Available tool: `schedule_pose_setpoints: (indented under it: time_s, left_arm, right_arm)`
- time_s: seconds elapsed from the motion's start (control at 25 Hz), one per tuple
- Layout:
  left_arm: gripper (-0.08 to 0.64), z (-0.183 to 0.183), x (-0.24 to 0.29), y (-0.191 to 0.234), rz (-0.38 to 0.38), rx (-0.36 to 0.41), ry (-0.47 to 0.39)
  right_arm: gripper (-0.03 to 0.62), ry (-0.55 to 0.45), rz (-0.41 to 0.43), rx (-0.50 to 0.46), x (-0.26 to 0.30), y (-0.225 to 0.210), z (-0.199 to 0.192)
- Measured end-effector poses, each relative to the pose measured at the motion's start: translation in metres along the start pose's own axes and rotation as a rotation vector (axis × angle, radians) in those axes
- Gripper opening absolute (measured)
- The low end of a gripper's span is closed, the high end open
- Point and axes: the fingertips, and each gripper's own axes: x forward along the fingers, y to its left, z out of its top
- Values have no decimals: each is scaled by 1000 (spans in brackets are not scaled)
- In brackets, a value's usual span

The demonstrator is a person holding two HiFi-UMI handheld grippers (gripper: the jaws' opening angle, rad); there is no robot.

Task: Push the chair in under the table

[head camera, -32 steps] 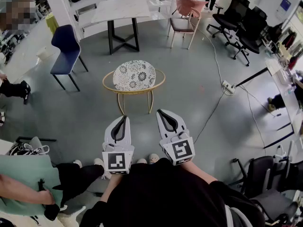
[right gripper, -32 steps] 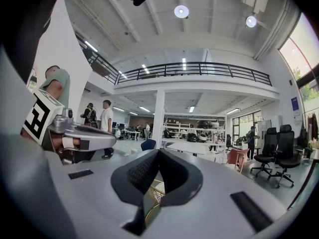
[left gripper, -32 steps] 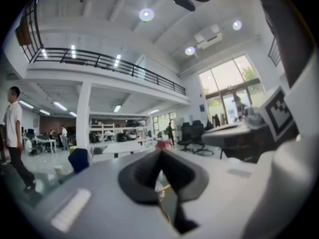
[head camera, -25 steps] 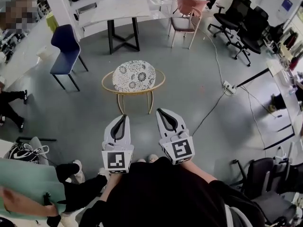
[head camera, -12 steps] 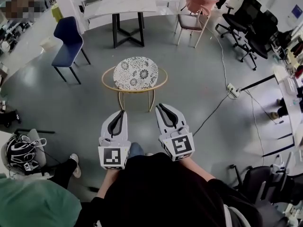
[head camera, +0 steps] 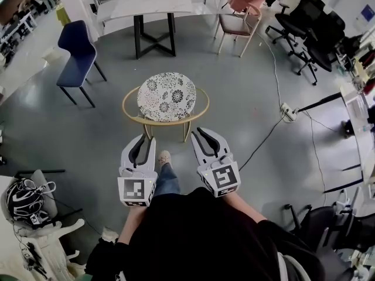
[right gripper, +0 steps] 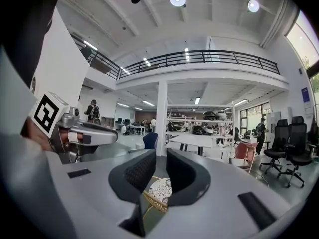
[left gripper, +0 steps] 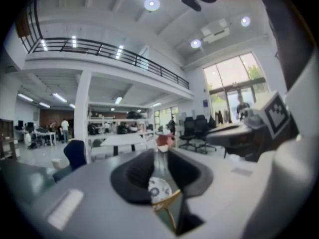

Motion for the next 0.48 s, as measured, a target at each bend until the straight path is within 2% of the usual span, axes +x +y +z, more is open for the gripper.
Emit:
schedule_pose_setpoints:
  time_s: [0.2,0.48]
  left_arm:
    - [115,-17,52,37,-58,15,45]
    - [123,-45,122,84,-152,46,142]
  right_arm:
    - [63,40,12,-33,59,-14,-11]
    - [112,160,1,-32,136,-45,-42]
